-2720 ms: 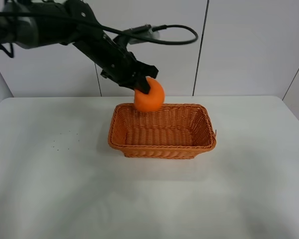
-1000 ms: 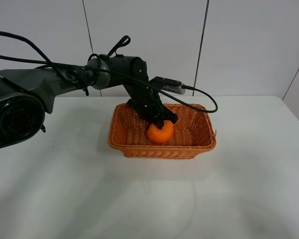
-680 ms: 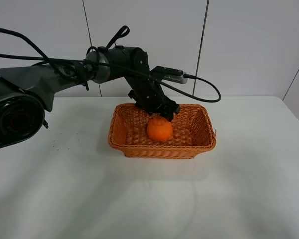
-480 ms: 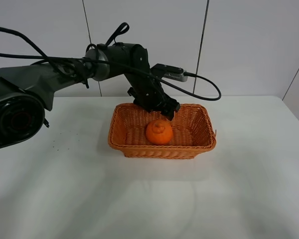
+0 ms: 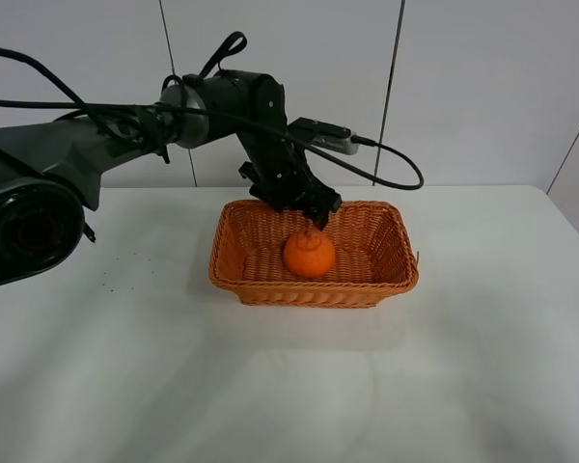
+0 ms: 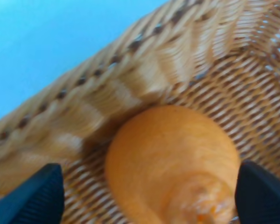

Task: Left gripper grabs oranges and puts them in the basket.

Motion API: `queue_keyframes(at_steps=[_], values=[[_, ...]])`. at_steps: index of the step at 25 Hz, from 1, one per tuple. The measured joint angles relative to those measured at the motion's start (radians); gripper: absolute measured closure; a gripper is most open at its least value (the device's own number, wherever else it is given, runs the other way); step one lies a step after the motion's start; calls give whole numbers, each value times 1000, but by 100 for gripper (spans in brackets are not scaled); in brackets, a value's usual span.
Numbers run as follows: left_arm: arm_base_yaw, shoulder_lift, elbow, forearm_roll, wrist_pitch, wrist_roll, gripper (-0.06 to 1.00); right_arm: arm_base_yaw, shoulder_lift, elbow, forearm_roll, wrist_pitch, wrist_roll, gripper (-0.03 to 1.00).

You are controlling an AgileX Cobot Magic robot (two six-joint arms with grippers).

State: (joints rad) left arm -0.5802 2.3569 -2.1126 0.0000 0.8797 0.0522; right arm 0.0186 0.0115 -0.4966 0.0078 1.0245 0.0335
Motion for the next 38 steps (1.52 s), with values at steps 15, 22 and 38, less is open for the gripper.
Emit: queue_keyframes(at_steps=[15,22,38], values=[[363,-220,0,122,78,-31,10,0,0,0,0,0,0,27],[581,-323,0,114,94,-33,10,0,0,0,0,0,0,27],[669,-696,406,61,53,32,10,0,0,0,0,0,0,27]])
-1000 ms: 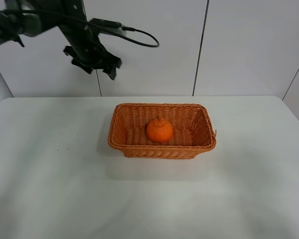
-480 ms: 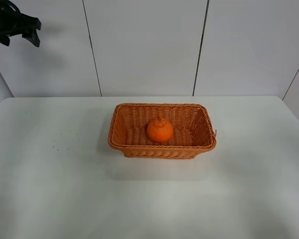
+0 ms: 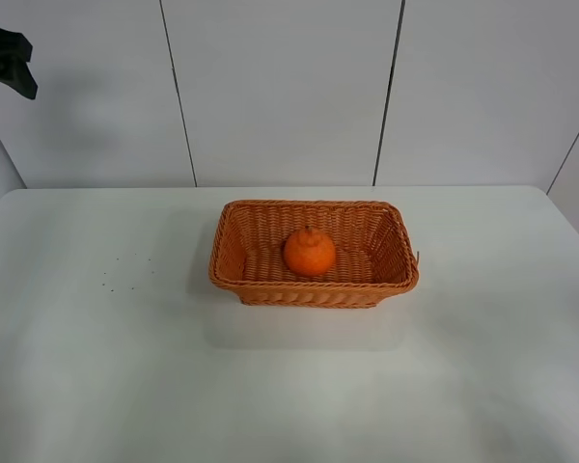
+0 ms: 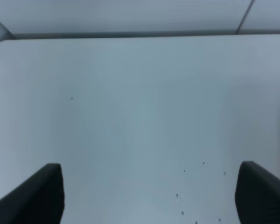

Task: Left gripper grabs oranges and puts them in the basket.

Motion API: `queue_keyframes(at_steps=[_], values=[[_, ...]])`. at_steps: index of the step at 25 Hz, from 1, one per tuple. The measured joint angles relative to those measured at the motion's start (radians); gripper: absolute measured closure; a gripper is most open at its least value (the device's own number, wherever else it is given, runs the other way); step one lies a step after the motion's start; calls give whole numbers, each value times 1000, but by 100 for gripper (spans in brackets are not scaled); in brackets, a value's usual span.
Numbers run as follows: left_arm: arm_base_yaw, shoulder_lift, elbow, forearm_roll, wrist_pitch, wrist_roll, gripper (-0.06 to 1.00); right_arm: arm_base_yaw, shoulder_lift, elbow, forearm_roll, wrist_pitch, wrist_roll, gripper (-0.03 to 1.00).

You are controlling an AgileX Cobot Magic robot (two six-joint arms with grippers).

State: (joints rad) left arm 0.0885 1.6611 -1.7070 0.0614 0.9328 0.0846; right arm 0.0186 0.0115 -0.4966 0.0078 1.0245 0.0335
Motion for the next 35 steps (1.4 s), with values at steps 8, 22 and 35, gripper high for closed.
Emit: queue_keyframes(at_steps=[8,22,35], values=[[0,-343,321,28,-116,1,10,0,0,0,0,0,0,27],[0,-872,698,35,-174,-4,10,0,0,0,0,0,0,27],[0,-1274,985,35,-34,-54,10,0,0,0,0,0,0,27]])
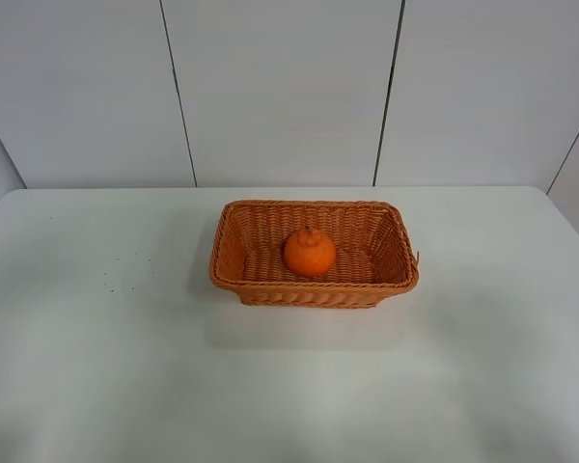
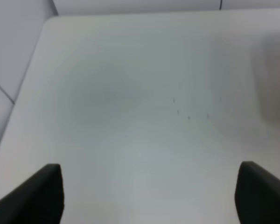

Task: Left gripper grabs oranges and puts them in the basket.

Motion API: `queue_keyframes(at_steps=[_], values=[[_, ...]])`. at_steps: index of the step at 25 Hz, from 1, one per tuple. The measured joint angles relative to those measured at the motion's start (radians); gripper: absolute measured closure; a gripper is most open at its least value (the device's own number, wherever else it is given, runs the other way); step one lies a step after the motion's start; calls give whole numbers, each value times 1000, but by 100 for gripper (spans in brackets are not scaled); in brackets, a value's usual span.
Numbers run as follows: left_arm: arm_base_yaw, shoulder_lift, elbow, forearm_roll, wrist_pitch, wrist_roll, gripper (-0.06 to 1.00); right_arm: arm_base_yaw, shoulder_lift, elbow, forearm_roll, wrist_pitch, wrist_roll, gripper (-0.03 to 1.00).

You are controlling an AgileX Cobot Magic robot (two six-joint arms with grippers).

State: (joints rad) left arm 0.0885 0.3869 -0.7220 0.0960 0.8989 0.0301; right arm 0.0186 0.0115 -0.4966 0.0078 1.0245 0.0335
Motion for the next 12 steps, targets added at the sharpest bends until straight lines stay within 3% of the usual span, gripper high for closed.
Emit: queue_keyframes(at_steps=[12], values=[[0,-220,135,0,100,-39,10,0,0,0,0,0,0,27]])
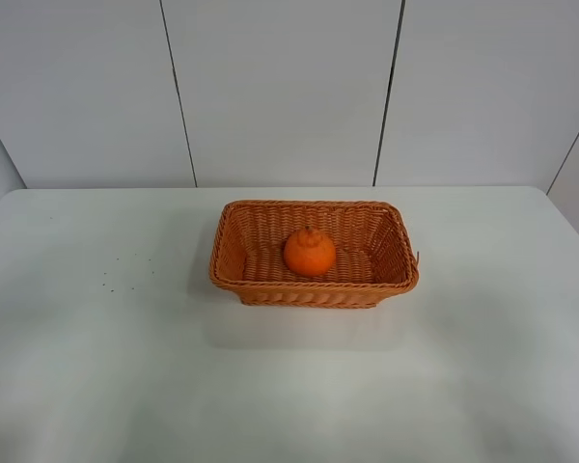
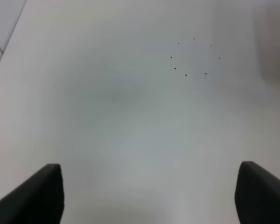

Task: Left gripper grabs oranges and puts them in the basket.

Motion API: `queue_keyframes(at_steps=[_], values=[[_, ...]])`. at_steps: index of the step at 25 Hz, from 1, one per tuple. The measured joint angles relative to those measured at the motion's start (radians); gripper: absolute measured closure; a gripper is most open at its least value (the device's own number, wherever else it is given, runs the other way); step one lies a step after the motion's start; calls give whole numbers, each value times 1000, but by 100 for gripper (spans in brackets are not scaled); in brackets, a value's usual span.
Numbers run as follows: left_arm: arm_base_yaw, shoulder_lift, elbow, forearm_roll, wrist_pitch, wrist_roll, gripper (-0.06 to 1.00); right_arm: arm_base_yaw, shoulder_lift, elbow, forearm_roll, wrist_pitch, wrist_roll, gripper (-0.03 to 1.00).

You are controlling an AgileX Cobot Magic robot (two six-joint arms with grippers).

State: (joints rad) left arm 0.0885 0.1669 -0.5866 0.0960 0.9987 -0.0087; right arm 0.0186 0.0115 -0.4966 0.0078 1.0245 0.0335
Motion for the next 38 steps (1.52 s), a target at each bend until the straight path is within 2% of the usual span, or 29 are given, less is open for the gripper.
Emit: queue_keyframes(at_steps=[4,13,21,38], values=[[0,-33,41,0,11,-46,10,0,0,0,0,0,0,27],[0,-68,87,-1,54,-49,10,0,0,0,0,0,0,27],[0,-170,88,-1,55,-49,10,0,0,0,0,0,0,27],[0,-171,88,-5,55,-49,10,0,0,0,0,0,0,27]])
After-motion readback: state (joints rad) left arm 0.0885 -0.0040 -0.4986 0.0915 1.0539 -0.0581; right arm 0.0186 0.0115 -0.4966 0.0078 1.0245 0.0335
